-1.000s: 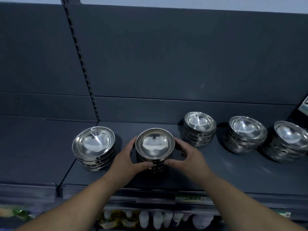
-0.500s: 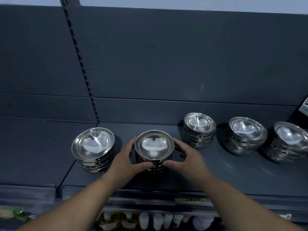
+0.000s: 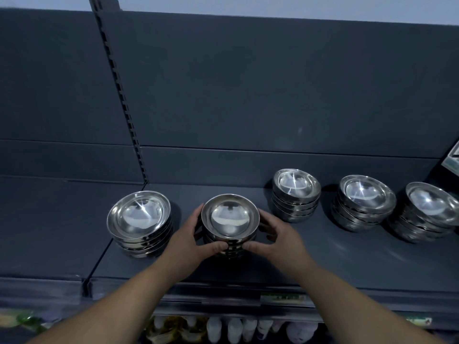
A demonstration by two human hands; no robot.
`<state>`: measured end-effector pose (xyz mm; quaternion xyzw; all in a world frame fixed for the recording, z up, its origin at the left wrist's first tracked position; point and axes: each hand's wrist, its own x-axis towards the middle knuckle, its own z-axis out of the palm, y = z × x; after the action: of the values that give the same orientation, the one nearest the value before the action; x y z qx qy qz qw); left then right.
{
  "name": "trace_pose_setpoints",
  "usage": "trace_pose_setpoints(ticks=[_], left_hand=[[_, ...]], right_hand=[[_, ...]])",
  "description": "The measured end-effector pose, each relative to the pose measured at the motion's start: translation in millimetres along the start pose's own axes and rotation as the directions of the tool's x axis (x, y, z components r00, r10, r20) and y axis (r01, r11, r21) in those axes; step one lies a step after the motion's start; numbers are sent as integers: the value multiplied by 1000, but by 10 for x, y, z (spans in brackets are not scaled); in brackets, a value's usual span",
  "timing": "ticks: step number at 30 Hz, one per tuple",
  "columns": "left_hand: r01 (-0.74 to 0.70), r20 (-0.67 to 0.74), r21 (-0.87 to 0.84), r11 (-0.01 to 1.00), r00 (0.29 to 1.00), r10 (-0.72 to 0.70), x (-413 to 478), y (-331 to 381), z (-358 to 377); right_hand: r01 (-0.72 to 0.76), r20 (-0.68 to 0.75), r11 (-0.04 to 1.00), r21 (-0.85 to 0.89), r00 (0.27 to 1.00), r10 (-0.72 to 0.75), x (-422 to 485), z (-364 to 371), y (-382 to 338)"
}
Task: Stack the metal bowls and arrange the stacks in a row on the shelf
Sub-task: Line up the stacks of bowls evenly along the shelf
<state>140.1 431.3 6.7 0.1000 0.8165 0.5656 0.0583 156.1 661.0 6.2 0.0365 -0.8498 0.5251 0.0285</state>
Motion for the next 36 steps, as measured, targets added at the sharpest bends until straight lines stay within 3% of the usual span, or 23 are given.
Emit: trace_pose_setpoints(ticks=[8,14,17,24,28,32,36], left_hand=[[-8,15,-56,998,1000,9,6,-13,19],[77,-30,57,995,997,-75,-78,-171,12],[86,-10,72,994,996,-86,-153,-252,88],[84,-39,93,992,996,-81,-99,-286,97],[91,-55,141,986,995,-85,-118,-241,86],[155,-125,278,948,984,-124,-214,-209,119],[261,-134,478,838,965,-225,-301,-195,155]], right_hand=[[-22,-20,999,-23,1000,22,-14,15,1],[-129,27,991,-44,991,130,-118,93,185],[-95,2,988,-124,995,96,-150,185,220],[-101,-18,986,-136,995,99,-131,311,133],[-120,38,975,-188,991,130,-119,298,96],[-212,18,948,-239,975,223,-156,199,119],[-236,-44,908,-345,971,235,-203,-9,206]])
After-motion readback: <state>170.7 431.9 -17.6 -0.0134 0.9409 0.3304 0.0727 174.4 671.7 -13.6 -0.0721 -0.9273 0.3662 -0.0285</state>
